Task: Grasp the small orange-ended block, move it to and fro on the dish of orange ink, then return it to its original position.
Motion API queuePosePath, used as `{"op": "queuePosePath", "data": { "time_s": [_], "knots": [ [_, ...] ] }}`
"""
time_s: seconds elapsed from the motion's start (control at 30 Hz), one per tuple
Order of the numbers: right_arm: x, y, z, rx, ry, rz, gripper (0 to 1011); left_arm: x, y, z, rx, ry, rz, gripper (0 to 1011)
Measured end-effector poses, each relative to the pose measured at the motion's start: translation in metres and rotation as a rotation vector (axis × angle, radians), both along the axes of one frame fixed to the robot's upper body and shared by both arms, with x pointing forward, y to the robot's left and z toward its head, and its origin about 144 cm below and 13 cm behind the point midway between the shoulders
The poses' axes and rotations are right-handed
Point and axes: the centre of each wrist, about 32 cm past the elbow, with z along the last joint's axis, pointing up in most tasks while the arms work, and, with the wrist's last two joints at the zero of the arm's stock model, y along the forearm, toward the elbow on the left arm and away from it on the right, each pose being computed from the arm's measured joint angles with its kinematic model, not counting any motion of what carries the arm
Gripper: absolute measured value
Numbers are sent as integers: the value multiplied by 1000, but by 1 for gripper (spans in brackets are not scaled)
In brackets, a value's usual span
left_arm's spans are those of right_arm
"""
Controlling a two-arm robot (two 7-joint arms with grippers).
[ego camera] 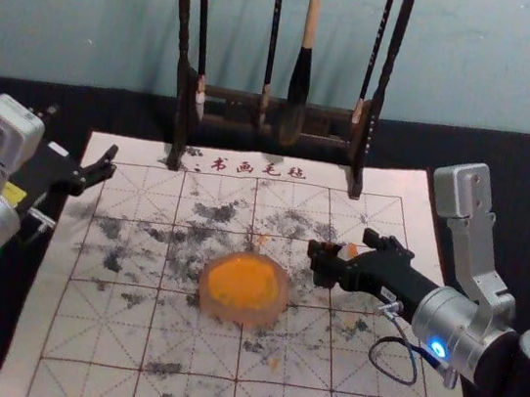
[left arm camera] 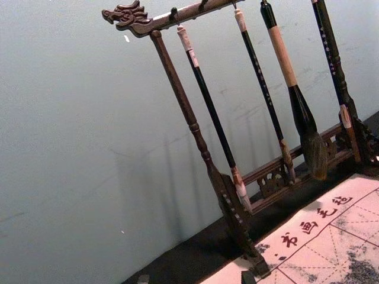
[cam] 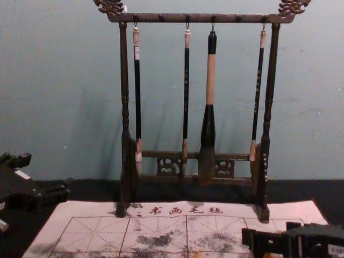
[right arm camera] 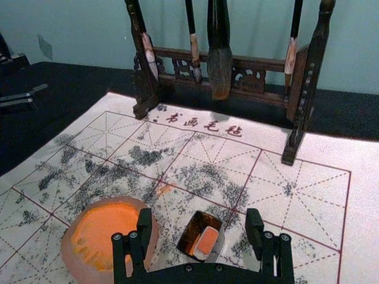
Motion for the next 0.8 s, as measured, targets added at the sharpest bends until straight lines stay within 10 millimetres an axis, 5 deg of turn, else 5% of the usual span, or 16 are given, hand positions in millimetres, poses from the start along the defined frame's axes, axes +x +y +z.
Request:
{"op": "queuePosePath", "data": {
  "time_s": [0.8],
  "knots": [
    [1,-2,4,-5,28,3,1003,0,0,0,0,0,0,1001]
  ]
}}
